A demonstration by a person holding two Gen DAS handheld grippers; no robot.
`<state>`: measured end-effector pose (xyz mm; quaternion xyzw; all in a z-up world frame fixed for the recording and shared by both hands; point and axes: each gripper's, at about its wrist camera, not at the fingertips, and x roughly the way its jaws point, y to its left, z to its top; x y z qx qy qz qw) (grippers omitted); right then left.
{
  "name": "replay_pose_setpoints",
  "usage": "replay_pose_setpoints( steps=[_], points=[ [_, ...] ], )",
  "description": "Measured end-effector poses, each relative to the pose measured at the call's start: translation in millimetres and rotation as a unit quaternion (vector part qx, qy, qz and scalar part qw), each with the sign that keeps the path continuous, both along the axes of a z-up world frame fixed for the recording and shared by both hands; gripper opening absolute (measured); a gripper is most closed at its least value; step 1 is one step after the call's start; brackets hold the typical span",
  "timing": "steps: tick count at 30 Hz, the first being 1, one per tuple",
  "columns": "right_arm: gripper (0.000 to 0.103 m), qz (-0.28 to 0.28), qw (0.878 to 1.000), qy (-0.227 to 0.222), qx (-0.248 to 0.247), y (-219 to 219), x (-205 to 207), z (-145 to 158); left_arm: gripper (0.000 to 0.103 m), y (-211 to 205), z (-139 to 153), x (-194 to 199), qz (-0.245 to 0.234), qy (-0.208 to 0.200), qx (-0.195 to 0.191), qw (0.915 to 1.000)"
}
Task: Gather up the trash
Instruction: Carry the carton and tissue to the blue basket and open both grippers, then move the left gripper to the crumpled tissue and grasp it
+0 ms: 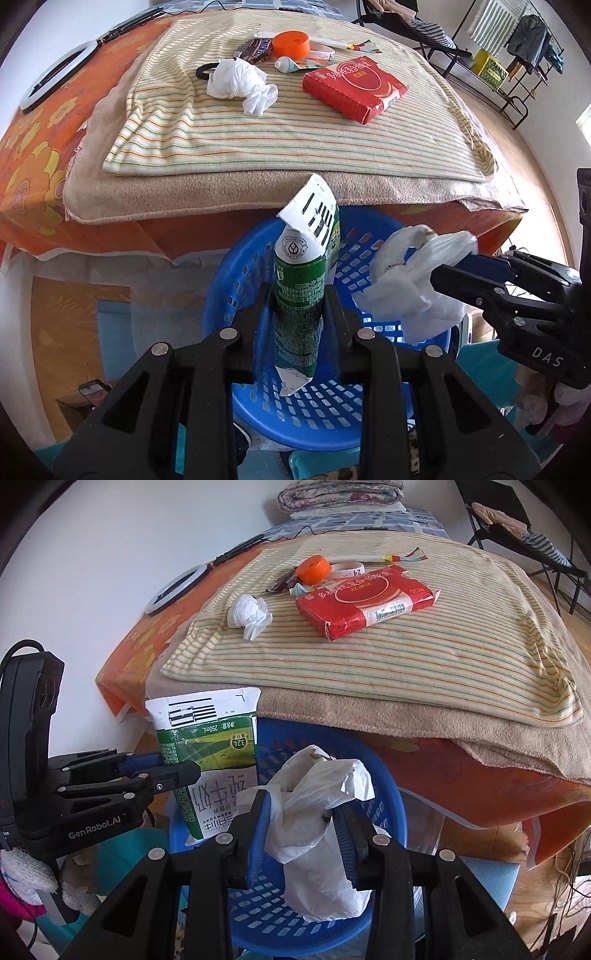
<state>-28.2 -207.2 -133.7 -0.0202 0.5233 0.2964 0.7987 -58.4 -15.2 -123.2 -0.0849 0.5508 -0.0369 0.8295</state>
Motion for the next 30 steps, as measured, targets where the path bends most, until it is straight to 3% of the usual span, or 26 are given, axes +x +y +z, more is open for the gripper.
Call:
replay_pose_setpoints(
  steps=[3,6,11,13,15,19,30],
  points=[
    [0.042,-0.003,1.000,0.006,0.001,-1.3,1.2,-1.4,0.038,2.1,-1.0,1.0,0.006,0.003,0.001,1.0000],
    [0.063,-0.010,1.000,0.003,-0.005,-2.3,1.9,-1.4,0.039,5.3,-0.6,2.1,0.011,0.001,0.000,0.9999],
    [0.067,-0.019,1.000,0.001,-0.007,-5.3,4.1,-0.1,0.041,10.2,-0.7,4.0,0.020,0.005,-0.002,0.9998],
    [0.074,-0.023,1.000,0.001,-0.007,-6.3,5.4,0.0,0.055,12.2,-0.1,5.1,0.024,0.005,-0.004,0.9997],
    [0.077,-0.027,1.000,0.002,-0.006,-7.4,6.9,0.4,0.060,12.7,2.2,6.0,0.028,0.002,-0.003,0.9996],
    [0.085,-0.039,0.999,0.004,-0.002,-10.3,11.9,3.1,0.063,13.0,9.0,10.9,0.028,-0.004,-0.001,0.9996],
    [0.093,-0.077,0.997,-0.007,0.005,-13.5,36.2,24.9,0.063,20.0,44.3,48.0,0.021,-0.036,0.020,0.9989]
  ],
)
